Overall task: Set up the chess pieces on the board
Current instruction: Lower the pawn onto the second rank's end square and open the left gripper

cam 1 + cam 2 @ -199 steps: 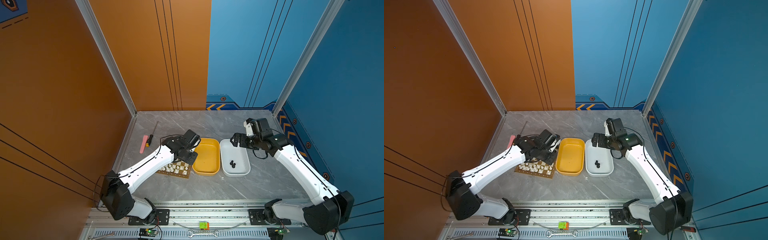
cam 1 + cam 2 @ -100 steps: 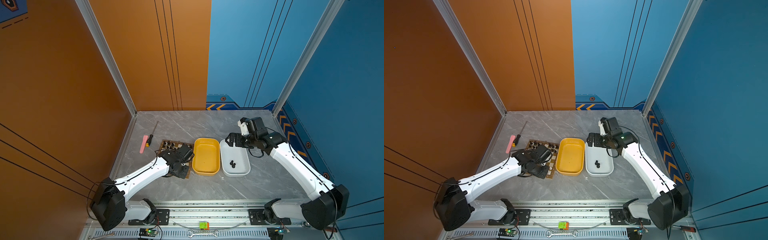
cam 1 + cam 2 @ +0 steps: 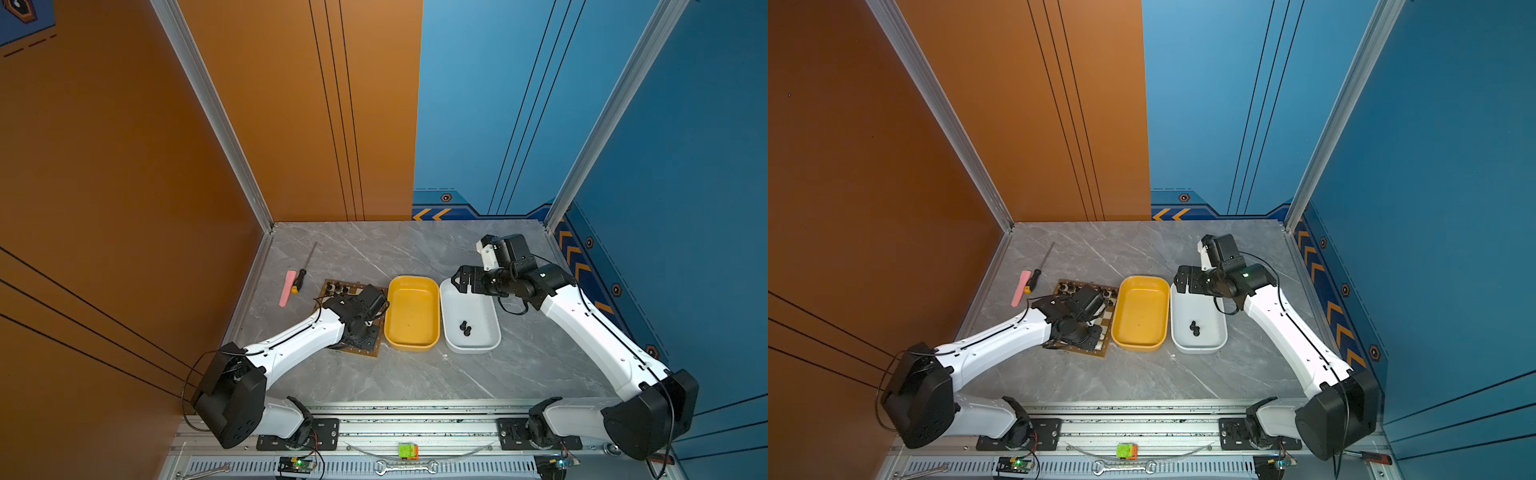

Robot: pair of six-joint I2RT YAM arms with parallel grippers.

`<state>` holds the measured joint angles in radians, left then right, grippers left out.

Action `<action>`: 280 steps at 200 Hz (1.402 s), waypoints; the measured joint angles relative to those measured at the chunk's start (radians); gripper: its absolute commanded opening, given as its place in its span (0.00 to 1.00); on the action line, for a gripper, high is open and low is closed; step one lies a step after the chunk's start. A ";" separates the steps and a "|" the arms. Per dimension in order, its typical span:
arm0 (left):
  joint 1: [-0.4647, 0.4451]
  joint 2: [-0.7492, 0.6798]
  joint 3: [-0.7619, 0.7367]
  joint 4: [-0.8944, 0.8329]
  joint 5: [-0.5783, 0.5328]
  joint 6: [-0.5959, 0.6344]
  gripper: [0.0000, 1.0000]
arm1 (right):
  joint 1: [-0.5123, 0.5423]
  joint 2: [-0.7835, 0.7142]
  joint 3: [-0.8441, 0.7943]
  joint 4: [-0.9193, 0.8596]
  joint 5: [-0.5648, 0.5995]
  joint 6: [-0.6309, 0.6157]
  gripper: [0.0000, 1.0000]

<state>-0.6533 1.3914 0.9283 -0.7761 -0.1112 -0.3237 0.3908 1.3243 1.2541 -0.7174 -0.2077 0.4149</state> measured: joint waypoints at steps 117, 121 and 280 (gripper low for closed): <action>0.036 0.051 -0.006 0.014 0.019 0.043 0.00 | -0.005 0.000 0.000 0.000 0.001 0.000 1.00; 0.037 0.053 -0.006 0.016 0.019 0.045 0.00 | -0.005 0.000 0.000 0.000 0.001 0.000 1.00; 0.079 0.105 -0.011 0.051 0.060 0.100 0.12 | -0.005 -0.018 0.000 0.000 0.002 0.003 1.00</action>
<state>-0.5747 1.4963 0.9173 -0.7250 -0.0509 -0.2241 0.3862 1.3060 1.2541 -0.7177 -0.2054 0.4179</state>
